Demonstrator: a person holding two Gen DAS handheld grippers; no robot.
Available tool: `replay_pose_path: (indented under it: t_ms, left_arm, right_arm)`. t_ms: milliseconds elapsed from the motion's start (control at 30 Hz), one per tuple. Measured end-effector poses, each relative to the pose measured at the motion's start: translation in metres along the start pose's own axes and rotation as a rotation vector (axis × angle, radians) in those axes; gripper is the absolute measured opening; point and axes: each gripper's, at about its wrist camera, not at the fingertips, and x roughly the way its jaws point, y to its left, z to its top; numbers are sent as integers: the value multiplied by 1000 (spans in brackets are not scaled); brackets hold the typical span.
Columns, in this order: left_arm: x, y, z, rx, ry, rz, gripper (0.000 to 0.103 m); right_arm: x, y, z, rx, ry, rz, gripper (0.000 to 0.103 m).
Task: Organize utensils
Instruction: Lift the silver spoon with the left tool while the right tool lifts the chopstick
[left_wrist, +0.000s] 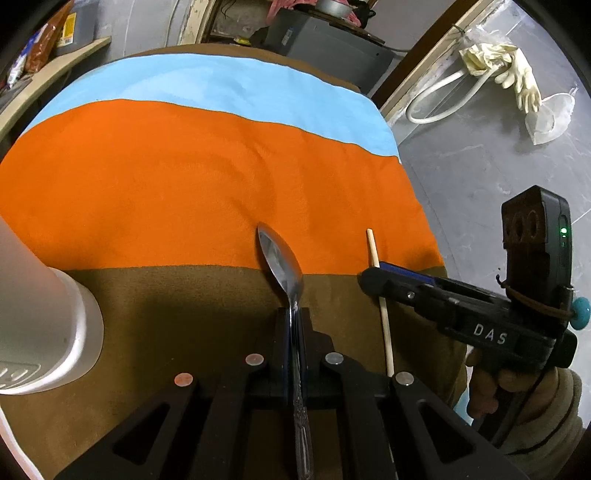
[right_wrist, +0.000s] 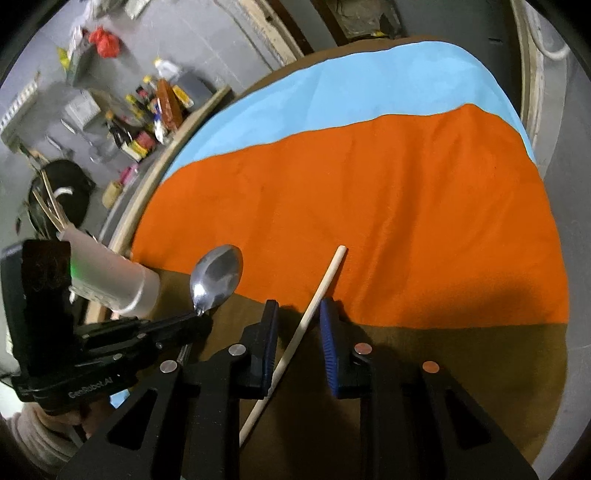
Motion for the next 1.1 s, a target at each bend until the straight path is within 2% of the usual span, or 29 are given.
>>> replay_pose_path:
  t_ms: [100,200,300,400,500,600,900,1100]
  left_arm:
    - [2,1,2,0,35,0,6]
    - [4,-1,3,10,52,12,6]
    - [3,-5,3,29,44,22,5]
    - [-6,-9,-4,47,10,27,4]
    - [-21,-12,-13,52,-46,1,3]
    - [-42,-20,-23,78,-131,-30,3]
    - [-109,-30,-34,145,-361,-52,3]
    - [-153,-25,-22,154,-497,-55,3]
  right_arm:
    - [2,10,1,-50,28,-51,19]
    - [2,16,4,-84,38,-102,11]
    - [-2,15,4,-44,27,-86,4]
    - [-12,10,0,-1,-4,-39,4]
    - [-37,7,-11,68,-107,47,4]
    - [-63,12,-20,82,-224,82,4]
    - [-114,42,-28,20,-535,110,4]
    - [-149,74,-26,-48,-712,118,4]
